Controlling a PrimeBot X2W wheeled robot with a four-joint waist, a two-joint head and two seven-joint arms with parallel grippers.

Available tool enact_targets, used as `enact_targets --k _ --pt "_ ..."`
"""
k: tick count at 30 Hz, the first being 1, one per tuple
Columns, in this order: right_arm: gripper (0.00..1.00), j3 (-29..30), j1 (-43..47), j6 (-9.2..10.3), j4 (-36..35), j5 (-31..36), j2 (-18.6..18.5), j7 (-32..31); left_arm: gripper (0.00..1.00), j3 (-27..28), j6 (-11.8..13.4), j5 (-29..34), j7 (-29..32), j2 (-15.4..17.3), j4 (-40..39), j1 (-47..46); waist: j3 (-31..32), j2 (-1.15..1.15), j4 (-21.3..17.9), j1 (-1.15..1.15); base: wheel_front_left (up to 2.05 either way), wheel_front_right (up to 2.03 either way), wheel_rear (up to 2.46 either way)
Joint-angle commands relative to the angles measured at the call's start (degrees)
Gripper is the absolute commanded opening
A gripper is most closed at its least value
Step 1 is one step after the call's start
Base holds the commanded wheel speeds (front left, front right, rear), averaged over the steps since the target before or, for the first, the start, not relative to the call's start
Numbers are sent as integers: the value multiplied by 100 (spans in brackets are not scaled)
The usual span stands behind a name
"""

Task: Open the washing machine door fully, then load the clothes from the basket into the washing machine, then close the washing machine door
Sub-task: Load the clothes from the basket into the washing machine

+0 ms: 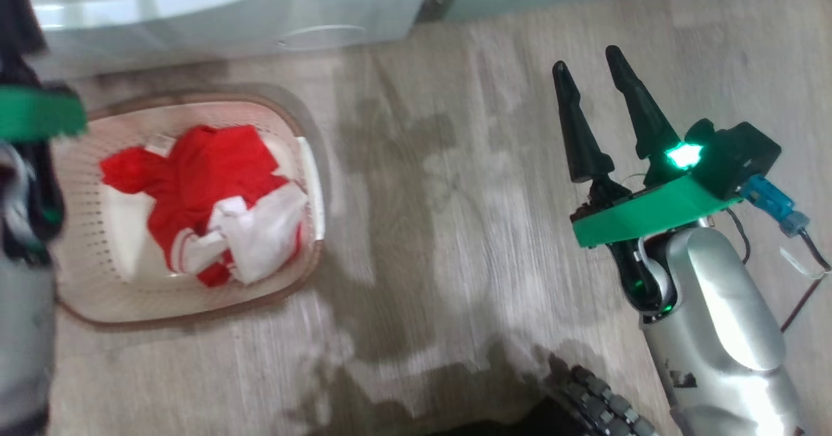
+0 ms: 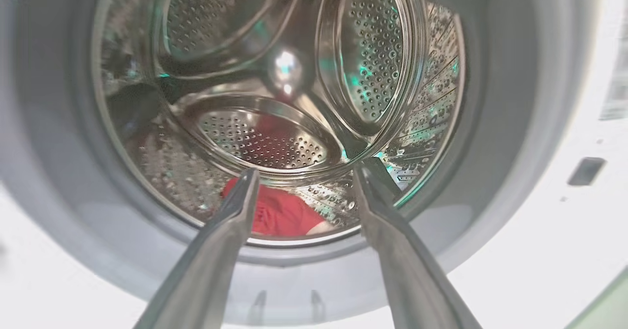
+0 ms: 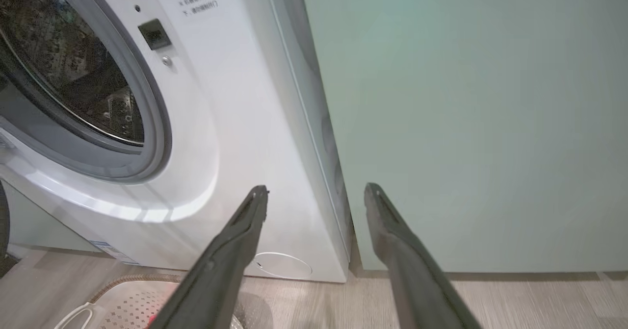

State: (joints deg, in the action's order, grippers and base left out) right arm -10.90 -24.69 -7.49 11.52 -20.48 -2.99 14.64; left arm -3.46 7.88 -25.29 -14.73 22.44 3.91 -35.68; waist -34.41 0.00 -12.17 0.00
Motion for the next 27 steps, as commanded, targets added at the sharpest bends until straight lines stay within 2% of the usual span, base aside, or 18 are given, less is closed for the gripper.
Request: enact_targets --k 1,8,10,19,27 --pt "100 -43 156 0 -124 89 12 36 100 264 78 99 -26 135 -401 229 232 0 215 0 0 0 0" --pt "100 191 259 0 13 332 12 36 100 365 228 392 -26 -224 -1054 1329 696 0 499 0 0 0 0" --pt "100 332 363 0 68 453 12 24 100 381 258 514 -26 -437 -1171 1702 934 0 628 0 0 0 0" --pt "100 560 747 0 -18 692 12 -234 100 351 31 707 -27 -913 -1028 2510 1658 0 853 0 0 0 0" --pt "100 683 1162 0 -175 734 12 -441 100 249 -134 910 -27 -1093 -820 2890 2176 0 853 0 0 0 0"
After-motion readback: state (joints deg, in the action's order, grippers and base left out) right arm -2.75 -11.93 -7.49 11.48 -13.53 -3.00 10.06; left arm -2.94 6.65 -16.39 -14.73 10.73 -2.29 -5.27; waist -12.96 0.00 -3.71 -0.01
